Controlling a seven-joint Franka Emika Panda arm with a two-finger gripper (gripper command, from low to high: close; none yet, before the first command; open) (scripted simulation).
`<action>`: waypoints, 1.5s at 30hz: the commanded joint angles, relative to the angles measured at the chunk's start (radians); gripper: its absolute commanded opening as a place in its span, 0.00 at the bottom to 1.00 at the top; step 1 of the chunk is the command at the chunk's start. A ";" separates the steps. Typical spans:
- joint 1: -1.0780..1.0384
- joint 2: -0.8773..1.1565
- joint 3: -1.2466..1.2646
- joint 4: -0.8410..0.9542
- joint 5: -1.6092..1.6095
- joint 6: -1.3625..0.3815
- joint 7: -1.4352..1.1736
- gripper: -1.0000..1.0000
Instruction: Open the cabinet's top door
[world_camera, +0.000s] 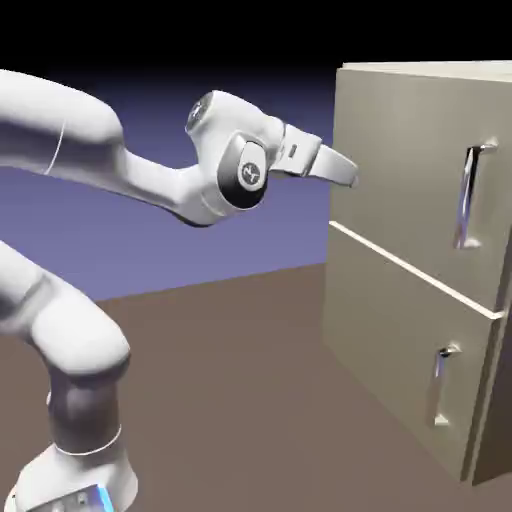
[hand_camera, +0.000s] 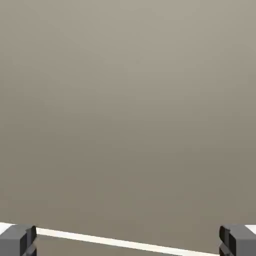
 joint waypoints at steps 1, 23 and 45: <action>0.017 -0.008 -0.020 0.011 -0.044 0.000 0.028 0.50; 0.394 -0.194 -0.461 0.241 -1.000 -0.009 0.647 0.50; 0.765 -0.355 -0.870 0.475 -1.852 -0.021 1.194 0.50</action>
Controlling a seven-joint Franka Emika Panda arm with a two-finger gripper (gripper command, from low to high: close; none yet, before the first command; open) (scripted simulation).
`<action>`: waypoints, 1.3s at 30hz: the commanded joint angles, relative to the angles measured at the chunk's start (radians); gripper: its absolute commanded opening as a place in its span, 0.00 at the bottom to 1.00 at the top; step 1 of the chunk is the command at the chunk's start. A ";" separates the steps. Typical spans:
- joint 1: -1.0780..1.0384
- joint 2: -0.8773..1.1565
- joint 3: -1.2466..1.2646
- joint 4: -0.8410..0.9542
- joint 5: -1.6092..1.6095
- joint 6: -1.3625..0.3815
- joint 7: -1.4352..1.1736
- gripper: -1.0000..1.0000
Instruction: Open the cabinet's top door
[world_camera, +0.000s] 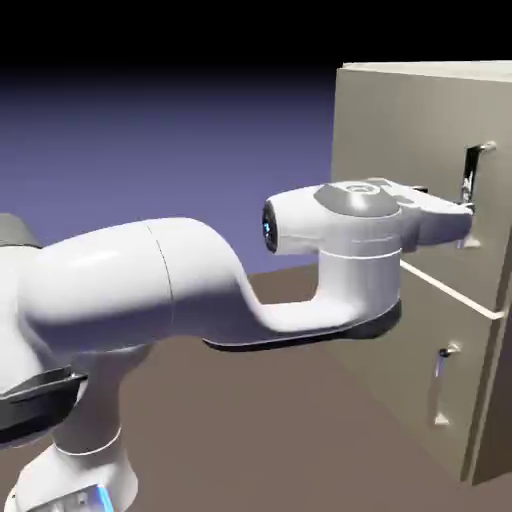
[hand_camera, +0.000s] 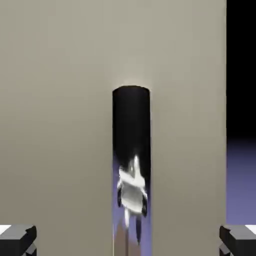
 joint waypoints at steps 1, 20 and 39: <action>0.036 0.005 -0.017 0.028 -0.002 -0.005 -0.002 0.50; -0.365 -0.017 0.287 -0.389 0.146 -0.343 0.040 0.00; -0.774 -0.320 0.967 -0.860 0.815 -0.752 -0.090 0.00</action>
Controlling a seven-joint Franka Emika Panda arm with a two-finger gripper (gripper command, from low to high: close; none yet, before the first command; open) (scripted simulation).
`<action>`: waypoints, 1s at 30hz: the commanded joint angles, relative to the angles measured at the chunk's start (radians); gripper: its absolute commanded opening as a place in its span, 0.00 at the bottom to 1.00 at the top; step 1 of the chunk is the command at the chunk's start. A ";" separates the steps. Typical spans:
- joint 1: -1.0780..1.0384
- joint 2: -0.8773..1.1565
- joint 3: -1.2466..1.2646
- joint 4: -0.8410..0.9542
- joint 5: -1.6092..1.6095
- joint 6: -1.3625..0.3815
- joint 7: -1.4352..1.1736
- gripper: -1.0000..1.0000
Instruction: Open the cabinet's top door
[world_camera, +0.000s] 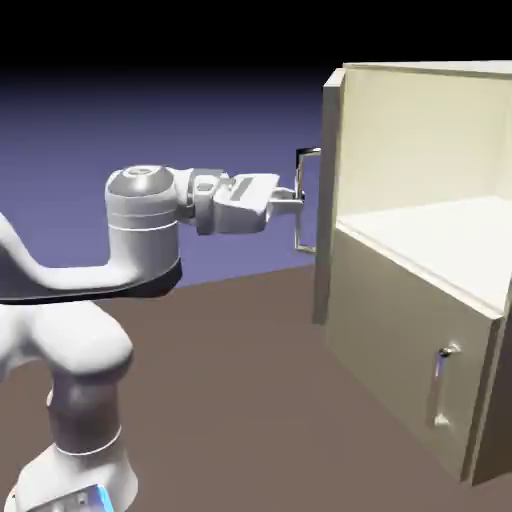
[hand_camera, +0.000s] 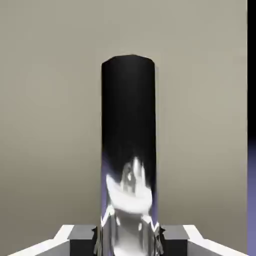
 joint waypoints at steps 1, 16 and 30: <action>-0.001 -0.014 0.036 -0.011 0.041 -0.023 -0.007 0.00; 0.073 -0.045 0.580 -0.017 0.594 -0.373 -0.035 0.00; -0.064 0.221 1.087 0.278 1.038 -0.763 0.046 0.00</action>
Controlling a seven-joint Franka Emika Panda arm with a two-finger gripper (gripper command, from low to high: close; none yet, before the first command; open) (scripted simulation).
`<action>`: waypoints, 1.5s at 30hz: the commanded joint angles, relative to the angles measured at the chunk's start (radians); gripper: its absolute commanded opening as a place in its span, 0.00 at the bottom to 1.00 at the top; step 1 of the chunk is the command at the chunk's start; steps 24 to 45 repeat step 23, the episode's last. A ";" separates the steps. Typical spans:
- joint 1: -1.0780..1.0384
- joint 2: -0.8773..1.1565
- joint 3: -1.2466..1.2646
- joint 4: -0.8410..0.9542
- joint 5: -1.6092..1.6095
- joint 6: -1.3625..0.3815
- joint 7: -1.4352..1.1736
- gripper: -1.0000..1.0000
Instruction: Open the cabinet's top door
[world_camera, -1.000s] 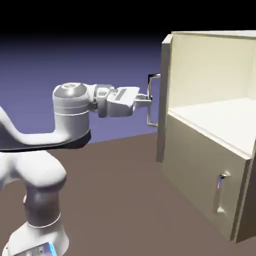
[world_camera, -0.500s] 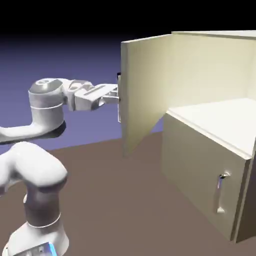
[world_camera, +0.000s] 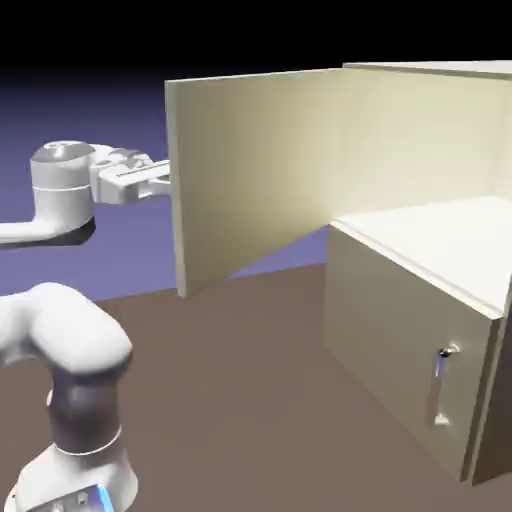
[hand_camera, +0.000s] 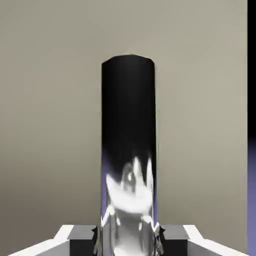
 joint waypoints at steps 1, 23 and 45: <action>-0.028 0.022 0.036 0.035 0.026 -0.032 0.006 0.00; -0.799 0.147 0.616 0.824 0.310 -0.570 -0.034 0.00; -0.799 0.147 0.616 0.824 0.310 -0.570 -0.034 0.00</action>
